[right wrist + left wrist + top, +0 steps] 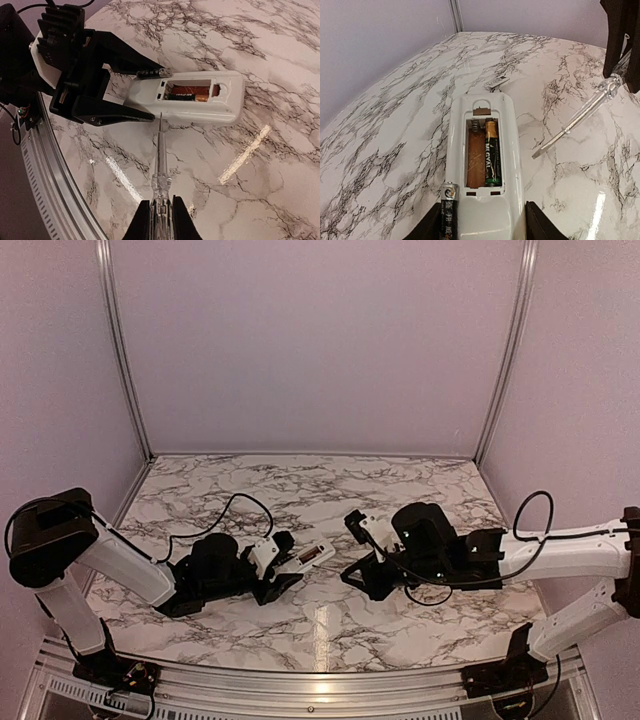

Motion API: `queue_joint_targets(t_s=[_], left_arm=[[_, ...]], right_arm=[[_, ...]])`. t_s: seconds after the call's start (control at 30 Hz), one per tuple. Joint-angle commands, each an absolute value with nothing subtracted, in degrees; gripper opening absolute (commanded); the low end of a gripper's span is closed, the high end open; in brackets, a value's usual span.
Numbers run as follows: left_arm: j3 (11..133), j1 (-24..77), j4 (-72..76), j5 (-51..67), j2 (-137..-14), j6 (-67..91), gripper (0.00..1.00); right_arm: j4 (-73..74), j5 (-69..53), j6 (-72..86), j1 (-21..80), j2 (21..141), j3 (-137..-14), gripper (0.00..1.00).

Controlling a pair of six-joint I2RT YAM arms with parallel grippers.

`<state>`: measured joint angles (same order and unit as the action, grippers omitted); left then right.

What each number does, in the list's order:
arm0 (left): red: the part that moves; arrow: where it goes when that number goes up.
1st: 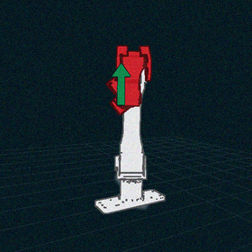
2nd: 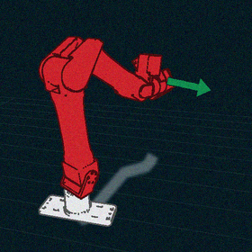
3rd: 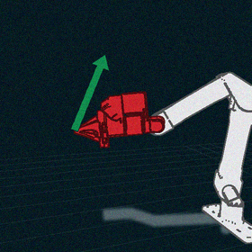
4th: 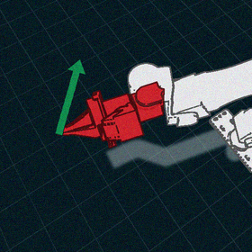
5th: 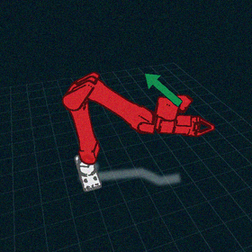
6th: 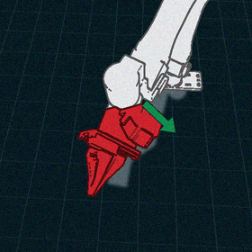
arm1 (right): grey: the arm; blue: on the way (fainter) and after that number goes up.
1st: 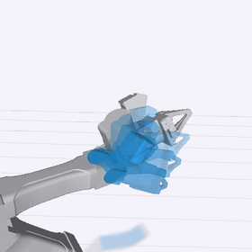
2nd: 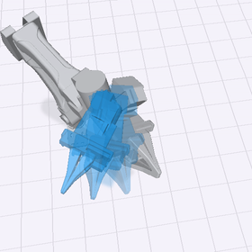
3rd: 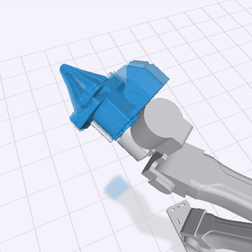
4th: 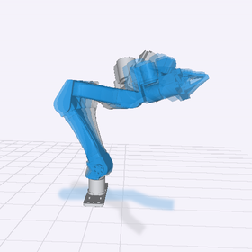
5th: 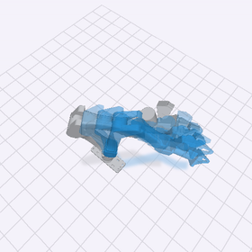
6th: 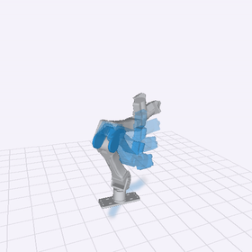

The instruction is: Unload the batteries from the remote control

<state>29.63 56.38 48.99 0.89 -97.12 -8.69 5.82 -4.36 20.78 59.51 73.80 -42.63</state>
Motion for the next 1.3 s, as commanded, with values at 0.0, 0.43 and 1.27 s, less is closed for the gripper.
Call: queue_joint_targets(t_s=[0.0, 0.43, 1.27], left_arm=[[31.44, 56.99, 48.31, -1.69, -98.67, -10.09, 0.0], [31.04, 57.88, 47.83, -0.21, -98.28, -12.1, 0.0], [30.96, 58.27, 47.17, 2.99, -98.44, -13.57, 0.0]], right_arm=[[6.09, -8.3, 21.48, 60.95, 76.69, -46.38, 0.0], [3.34, -6.52, 19.62, 61.18, 85.86, -51.91, 0.0], [6.44, 5.68, 18.22, 58.63, 90.68, -57.57, 0.0]])
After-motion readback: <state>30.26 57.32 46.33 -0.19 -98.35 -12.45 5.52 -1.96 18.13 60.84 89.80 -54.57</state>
